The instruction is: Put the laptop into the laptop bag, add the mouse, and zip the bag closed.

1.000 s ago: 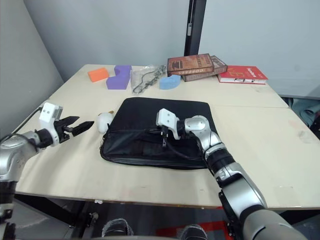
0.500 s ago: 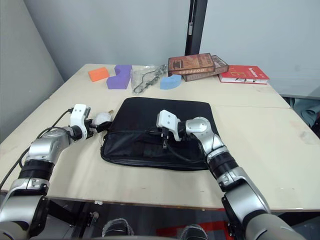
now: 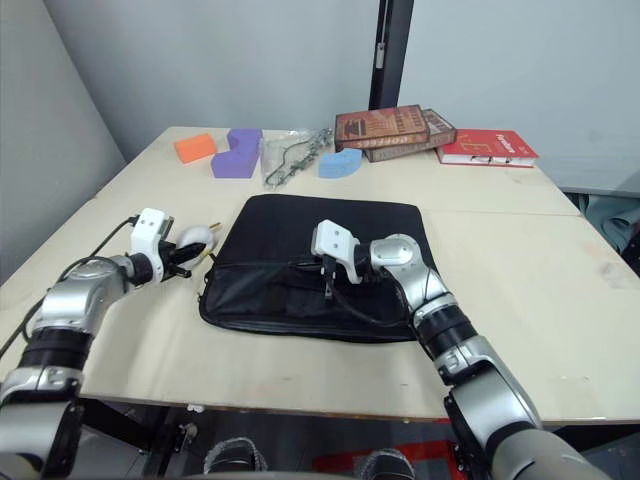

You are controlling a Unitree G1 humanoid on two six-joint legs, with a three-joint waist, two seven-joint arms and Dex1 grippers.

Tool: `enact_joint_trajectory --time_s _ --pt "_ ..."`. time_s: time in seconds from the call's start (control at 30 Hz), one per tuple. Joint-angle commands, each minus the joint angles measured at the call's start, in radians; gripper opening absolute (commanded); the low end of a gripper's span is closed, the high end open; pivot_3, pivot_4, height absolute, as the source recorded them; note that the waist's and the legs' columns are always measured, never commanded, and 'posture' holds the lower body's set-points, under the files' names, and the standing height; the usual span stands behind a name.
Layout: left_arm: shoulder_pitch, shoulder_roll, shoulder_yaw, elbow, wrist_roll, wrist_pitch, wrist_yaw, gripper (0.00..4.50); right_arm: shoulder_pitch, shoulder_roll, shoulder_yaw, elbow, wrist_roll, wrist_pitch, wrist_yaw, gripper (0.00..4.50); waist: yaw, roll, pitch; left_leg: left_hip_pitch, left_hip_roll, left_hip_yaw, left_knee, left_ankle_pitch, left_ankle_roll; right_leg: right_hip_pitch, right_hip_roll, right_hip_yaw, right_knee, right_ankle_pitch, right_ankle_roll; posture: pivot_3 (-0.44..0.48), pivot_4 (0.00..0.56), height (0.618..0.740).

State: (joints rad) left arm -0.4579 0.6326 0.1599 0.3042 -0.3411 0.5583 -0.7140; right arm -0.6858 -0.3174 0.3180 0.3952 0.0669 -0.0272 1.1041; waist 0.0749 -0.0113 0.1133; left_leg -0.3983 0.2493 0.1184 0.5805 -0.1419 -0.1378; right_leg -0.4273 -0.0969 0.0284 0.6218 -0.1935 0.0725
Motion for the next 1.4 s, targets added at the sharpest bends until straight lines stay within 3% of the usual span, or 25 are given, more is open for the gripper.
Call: enact_joint_trajectory --time_s 0.03,0.43,0.63,0.8,1.0,1.17,1.3,1.4 --pt "0.064 0.054 0.045 -0.217 -0.076 -0.01 -0.102 0.0 0.027 -0.011 0.043 0.045 -0.035 0.046 0.029 0.0 -0.004 0.0 0.0 0.0 0.0 0.0 -0.001 0.0 0.0 0.0 0.0 0.0 -0.001 0.0 0.0 0.0 0.15 0.734" --pt "0.429 0.352 0.069 -0.63 -0.28 0.105 -0.495 0.0 0.032 0.004 0.059 0.048 -0.029 0.065 0.042 0.0 -0.014 0.001 0.001 0.0 0.0 0.001 -0.005 -0.001 -0.001 -0.001 0.0 0.0 -0.003 -0.002 0.0 0.0 0.15 0.734" --pt "0.5 0.385 -0.025 -0.804 -0.33 0.124 -0.56 0.0 0.033 0.021 0.059 0.059 -0.022 0.082 0.053 0.0 -0.027 0.002 0.001 0.001 0.001 0.002 -0.008 -0.001 -0.001 -0.001 0.0 0.0 -0.005 -0.002 0.0 0.0 0.15 0.734" --pt "0.448 0.342 -0.187 -0.828 -0.264 0.06 -0.575 0.0 0.027 0.032 0.06 0.054 -0.025 0.092 0.057 0.0 -0.033 0.002 0.001 0.001 0.001 0.003 -0.01 -0.001 -0.001 -0.002 0.0 0.0 -0.006 -0.002 0.0 0.0 0.15 0.734" --pt "0.266 0.188 -0.391 -0.791 -0.202 0.057 -0.539 0.0 0.014 0.056 0.069 0.071 -0.035 0.097 0.051 0.0 -0.039 0.003 0.0 0.003 0.0 0.004 -0.009 -0.001 -0.002 -0.002 0.001 0.001 -0.004 -0.002 0.0 0.0 0.15 0.734" --pt "0.225 0.116 -0.47 -0.781 -0.165 0.057 -0.509 0.0 0.01 0.069 0.064 0.074 -0.035 0.103 0.045 0.0 -0.042 0.003 -0.001 0.003 0.001 0.005 -0.01 0.0 -0.002 -0.002 0.001 0.002 -0.004 -0.002 0.0 0.0 0.15 0.734" --pt "0.282 0.052 -0.53 -0.614 -0.04 -0.177 -0.526 0.0 0.005 0.076 0.06 0.081 -0.034 0.108 0.039 0.0 -0.042 0.005 -0.002 0.005 0.001 0.006 -0.01 0.0 -0.002 -0.001 0.001 0.002 -0.004 -0.002 0.0 0.0 0.15 0.734" --pt "0.306 0.028 -0.558 -0.552 0.013 -0.253 -0.525 0.0 0.004 0.075 0.056 0.08 -0.035 0.111 0.037 0.0 -0.042 0.005 -0.002 0.009 0.001 0.007 -0.011 0.0 -0.002 0.0 0.001 0.004 -0.003 -0.003 0.0 0.0 0.15 0.734"
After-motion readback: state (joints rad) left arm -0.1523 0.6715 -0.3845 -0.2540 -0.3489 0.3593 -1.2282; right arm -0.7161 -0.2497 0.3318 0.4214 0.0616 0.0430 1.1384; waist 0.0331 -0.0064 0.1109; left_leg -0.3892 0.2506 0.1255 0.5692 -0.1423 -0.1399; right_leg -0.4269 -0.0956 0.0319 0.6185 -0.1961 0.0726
